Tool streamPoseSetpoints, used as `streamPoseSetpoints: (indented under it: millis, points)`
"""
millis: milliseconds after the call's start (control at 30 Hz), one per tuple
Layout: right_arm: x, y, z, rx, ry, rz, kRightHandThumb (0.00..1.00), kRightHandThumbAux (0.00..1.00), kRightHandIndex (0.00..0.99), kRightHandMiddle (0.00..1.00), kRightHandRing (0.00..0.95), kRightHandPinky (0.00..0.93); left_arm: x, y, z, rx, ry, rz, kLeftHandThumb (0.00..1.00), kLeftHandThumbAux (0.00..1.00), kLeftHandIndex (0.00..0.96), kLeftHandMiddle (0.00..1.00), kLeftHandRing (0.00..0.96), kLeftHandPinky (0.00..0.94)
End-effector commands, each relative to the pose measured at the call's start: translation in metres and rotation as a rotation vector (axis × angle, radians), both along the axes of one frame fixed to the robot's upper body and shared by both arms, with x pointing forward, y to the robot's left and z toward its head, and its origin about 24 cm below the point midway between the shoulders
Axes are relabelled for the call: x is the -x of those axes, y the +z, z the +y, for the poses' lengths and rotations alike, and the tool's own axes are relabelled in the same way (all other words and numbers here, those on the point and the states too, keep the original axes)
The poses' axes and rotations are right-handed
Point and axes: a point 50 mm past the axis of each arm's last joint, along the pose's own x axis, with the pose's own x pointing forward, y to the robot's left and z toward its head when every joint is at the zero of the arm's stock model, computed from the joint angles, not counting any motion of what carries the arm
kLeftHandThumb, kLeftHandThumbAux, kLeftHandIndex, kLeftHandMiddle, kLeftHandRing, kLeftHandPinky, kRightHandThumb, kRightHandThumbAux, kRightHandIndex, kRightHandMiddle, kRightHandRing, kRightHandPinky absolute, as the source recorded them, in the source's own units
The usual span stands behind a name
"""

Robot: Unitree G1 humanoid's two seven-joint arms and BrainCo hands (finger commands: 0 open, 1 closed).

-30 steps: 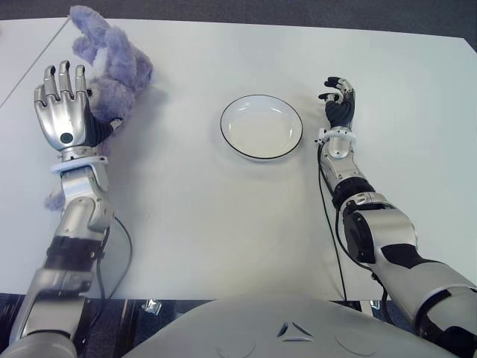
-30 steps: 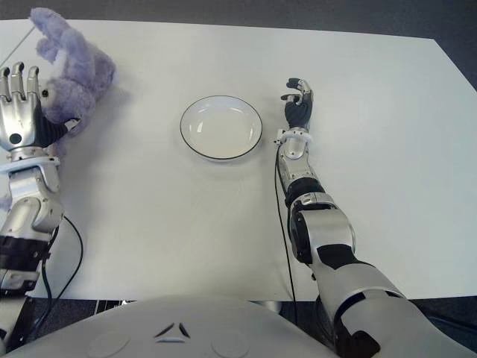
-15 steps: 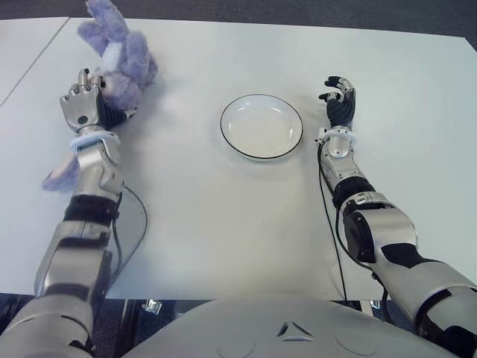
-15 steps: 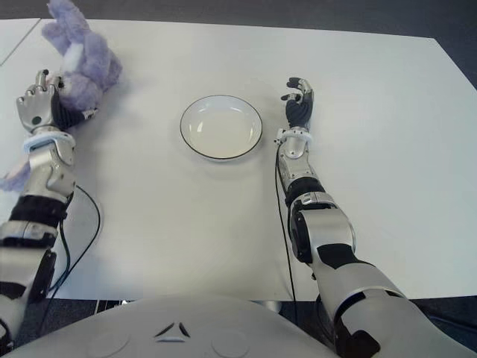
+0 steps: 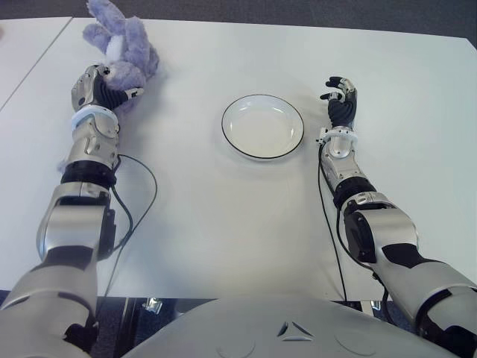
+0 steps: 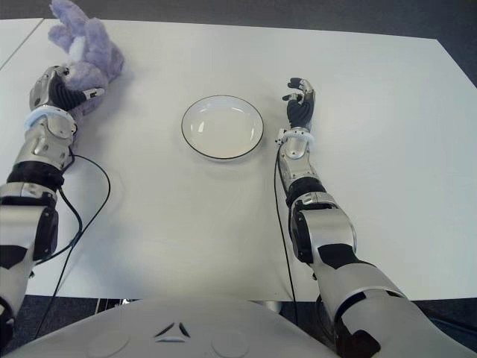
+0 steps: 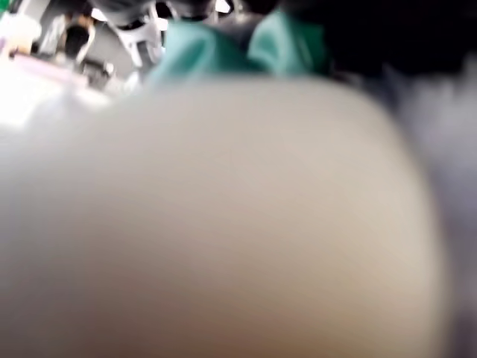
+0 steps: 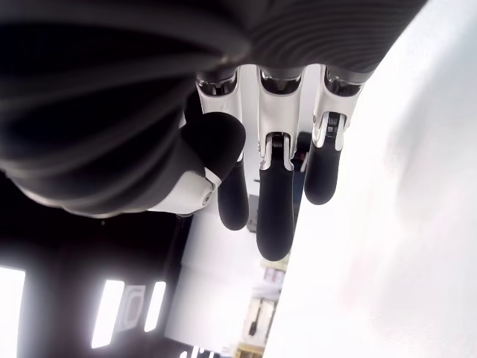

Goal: Put the doll into the plate.

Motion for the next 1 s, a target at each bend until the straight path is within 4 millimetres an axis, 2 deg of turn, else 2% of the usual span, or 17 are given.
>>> streamPoseSetpoints:
  millis: [33,200,367,500,567,600,667,767,800,833,867,967,1000]
  points:
    - [0.110,-0.144,-0.006,-0.014,-0.060,0.525,1.000,0.664,0.287,0.318,0.466,0.292,0.023,-0.089,-0.029,0.293,-0.111,0.403,0.000,0.462,0.230,0.108,0.085,0.070]
    - [0.111,-0.144,-0.007,-0.017,-0.062,0.521,1.000,0.664,0.291,0.317,0.464,0.272,0.026,-0.098,-0.035,0.422,-0.118,0.451,0.000,0.469,0.200,0.075,0.055,0.056]
    - [0.112,-0.144,-0.009,-0.013,-0.062,0.520,1.000,0.664,0.295,0.318,0.464,0.292,0.028,-0.103,-0.038,0.479,-0.104,0.477,0.000,0.487,0.161,0.037,0.031,0.097]
    - [0.112,-0.143,-0.010,-0.016,-0.064,0.514,1.000,0.664,0.297,0.319,0.465,0.308,0.032,-0.110,-0.041,0.498,-0.086,0.493,0.000,0.499,0.146,0.040,0.048,0.144]
    - [0.112,-0.143,-0.010,-0.019,-0.068,0.512,1.000,0.664,0.297,0.320,0.465,0.311,0.035,-0.114,-0.041,0.482,-0.071,0.501,0.000,0.506,0.147,0.065,0.087,0.195]
    - [0.111,-0.143,-0.010,-0.019,-0.070,0.512,1.000,0.664,0.298,0.320,0.465,0.310,0.036,-0.115,-0.041,0.468,-0.065,0.504,0.000,0.508,0.158,0.111,0.128,0.220]
    - [0.111,-0.143,-0.010,-0.019,-0.072,0.512,1.000,0.664,0.299,0.322,0.466,0.307,0.035,-0.115,-0.042,0.429,-0.060,0.501,0.000,0.516,0.194,0.227,0.242,0.307]
    - [0.111,-0.143,-0.009,-0.013,-0.077,0.511,1.000,0.664,0.299,0.324,0.466,0.306,0.032,-0.113,-0.047,0.316,-0.050,0.463,0.000,0.535,0.271,0.313,0.336,0.391]
    - [0.111,-0.143,-0.009,-0.011,-0.078,0.511,1.000,0.664,0.300,0.325,0.466,0.304,0.031,-0.112,-0.049,0.284,-0.048,0.448,0.000,0.573,0.332,0.337,0.358,0.393]
    - [0.111,-0.143,-0.009,-0.010,-0.079,0.511,1.000,0.664,0.300,0.325,0.466,0.303,0.030,-0.113,-0.053,0.243,-0.040,0.427,0.000,0.587,0.353,0.345,0.365,0.394]
    - [0.111,-0.143,-0.009,-0.009,-0.080,0.512,1.000,0.664,0.299,0.325,0.466,0.297,0.030,-0.113,-0.055,0.216,-0.034,0.412,0.038,0.630,0.423,0.375,0.382,0.387]
    - [0.111,-0.143,-0.009,-0.007,-0.080,0.514,1.000,0.664,0.297,0.324,0.465,0.287,0.032,-0.115,-0.059,0.154,-0.018,0.378,0.134,0.683,0.536,0.428,0.411,0.380]
    - [0.111,-0.143,-0.009,-0.007,-0.080,0.515,1.000,0.664,0.297,0.324,0.465,0.284,0.032,-0.116,-0.061,0.135,-0.015,0.368,0.184,0.702,0.569,0.463,0.450,0.436]
